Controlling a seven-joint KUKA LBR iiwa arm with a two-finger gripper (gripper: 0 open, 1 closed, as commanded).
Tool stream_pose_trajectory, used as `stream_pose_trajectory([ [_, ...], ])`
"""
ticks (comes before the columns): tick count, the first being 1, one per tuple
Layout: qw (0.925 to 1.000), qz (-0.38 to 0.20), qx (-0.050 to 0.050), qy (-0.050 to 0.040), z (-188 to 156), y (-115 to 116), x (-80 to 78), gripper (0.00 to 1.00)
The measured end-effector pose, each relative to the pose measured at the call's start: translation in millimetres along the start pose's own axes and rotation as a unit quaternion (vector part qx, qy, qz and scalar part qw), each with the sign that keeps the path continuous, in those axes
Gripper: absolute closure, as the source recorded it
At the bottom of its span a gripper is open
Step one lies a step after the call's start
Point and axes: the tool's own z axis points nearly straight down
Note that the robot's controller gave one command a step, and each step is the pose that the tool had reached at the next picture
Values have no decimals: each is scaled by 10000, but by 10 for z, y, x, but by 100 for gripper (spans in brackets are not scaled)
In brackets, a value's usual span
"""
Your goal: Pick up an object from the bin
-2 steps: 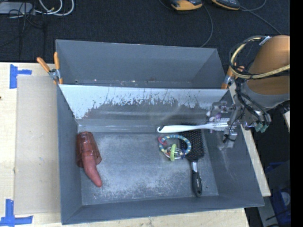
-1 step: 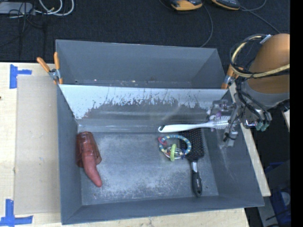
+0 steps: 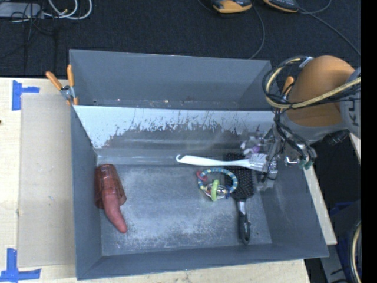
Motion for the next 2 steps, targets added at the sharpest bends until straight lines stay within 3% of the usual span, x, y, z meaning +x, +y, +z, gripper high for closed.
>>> stream_pose_trajectory([
  [1, 9995, 314, -16, 21, 344, 101, -46, 0],
  [2, 9996, 276, -14, -51, 729, 140, -93, 0],
])
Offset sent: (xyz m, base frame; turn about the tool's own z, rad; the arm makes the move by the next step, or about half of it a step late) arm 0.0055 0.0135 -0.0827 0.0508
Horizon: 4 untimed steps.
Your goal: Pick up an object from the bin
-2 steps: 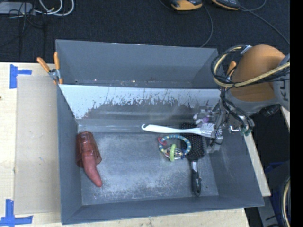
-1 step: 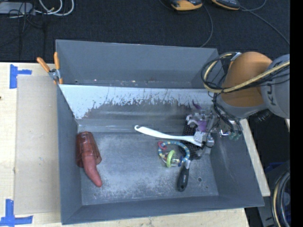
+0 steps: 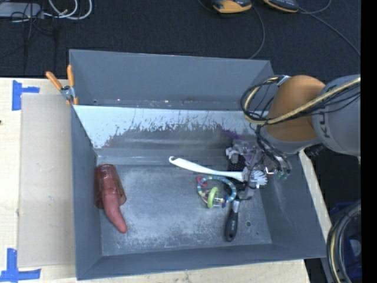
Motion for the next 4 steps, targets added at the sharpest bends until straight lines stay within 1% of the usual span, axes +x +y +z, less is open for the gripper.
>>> stream_pose_trajectory([
  [1, 9992, 395, -19, -10, 143, 44, 20, 100],
  [4, 9993, 379, -17, -7, 144, 46, 20, 100],
])
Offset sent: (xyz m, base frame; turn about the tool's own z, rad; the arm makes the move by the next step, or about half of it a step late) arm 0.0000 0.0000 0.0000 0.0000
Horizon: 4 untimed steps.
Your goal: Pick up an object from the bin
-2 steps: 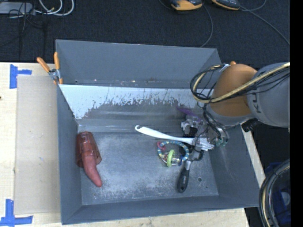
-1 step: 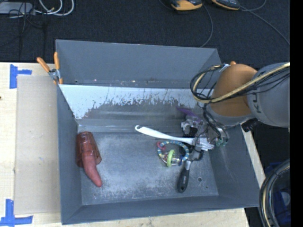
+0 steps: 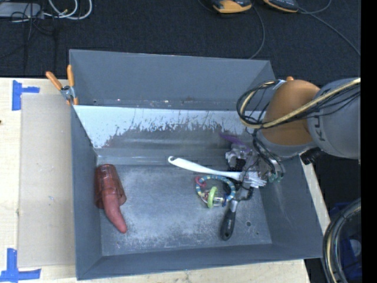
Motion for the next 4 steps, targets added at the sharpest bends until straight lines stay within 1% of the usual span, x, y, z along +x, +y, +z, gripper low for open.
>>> stream_pose_trajectory([
  [1, 10000, -5, 0, 1, -1, -1, 2, 100],
  [2, 9999, -124, -32, 77, -403, -152, 74, 100],
  [3, 9999, 110, -15, -84, -41, -91, 374, 100],
  [4, 9999, 106, -14, -84, -41, -90, 374, 100],
])
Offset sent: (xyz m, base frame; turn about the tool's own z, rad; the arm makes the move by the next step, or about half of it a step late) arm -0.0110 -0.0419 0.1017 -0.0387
